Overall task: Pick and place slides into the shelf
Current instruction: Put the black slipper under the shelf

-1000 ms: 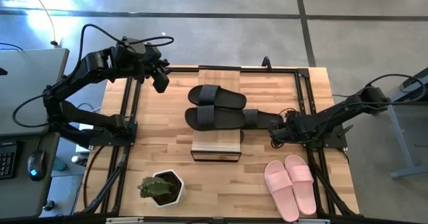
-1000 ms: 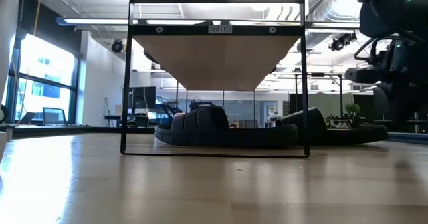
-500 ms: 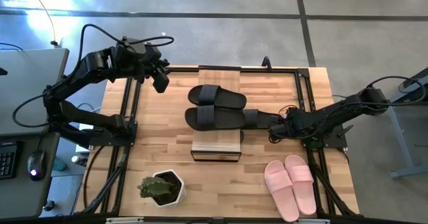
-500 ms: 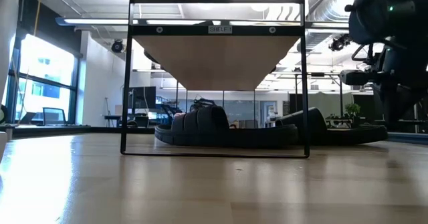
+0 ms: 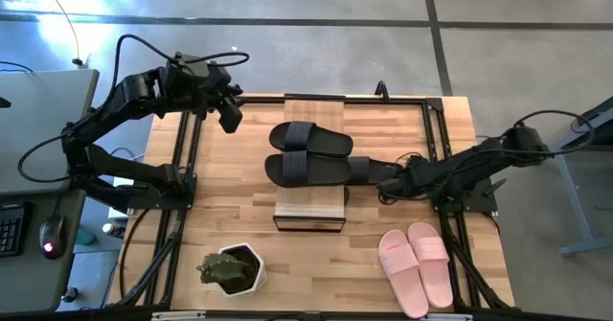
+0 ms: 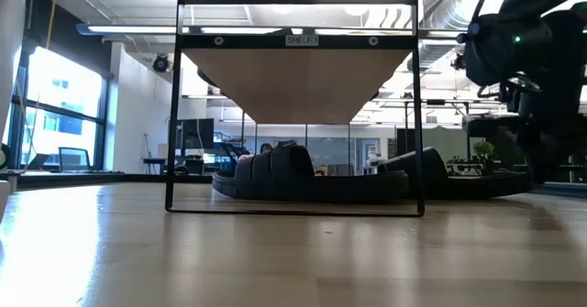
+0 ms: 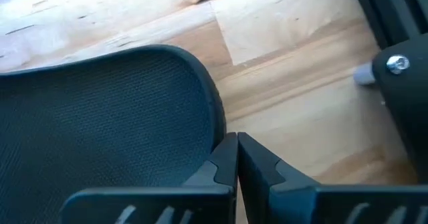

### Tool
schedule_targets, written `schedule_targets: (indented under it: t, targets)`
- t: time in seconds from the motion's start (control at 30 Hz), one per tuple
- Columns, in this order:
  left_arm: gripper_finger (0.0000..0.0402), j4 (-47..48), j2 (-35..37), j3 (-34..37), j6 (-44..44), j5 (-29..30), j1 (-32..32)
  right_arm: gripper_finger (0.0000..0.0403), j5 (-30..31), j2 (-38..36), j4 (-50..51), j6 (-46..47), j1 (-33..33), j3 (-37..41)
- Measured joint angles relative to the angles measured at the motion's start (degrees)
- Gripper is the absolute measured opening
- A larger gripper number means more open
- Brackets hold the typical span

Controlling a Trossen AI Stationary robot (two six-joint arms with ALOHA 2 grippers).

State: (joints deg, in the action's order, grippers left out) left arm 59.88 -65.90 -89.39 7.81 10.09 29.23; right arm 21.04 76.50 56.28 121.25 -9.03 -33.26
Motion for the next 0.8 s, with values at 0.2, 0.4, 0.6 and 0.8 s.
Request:
schedule_targets:
  t: [0.2, 0.4, 0.6, 0.8]
  targets:
    - [0.0122, 0.0, -0.01, -0.01, -0.01, -0.02, 0.0, 0.0, 3.49, 0.69, -4.36, -0.27, 1.94, 0.02]
    - [0.0122, 0.0, 0.0, -0.01, -0.01, 0.0, -0.01, 0.0, 5.84, 0.71, -9.88, -3.65, 4.66, 0.02]
    - [0.0122, 0.0, 0.0, -0.01, -0.02, -0.01, -0.02, 0.0, 7.44, 0.71, -17.52, -9.14, 7.36, 0.02]
    - [0.0122, 0.0, 0.0, -0.01, 0.0, 0.0, -0.02, 0.0, 8.48, 0.71, -24.26, -13.23, 9.43, 0.02]
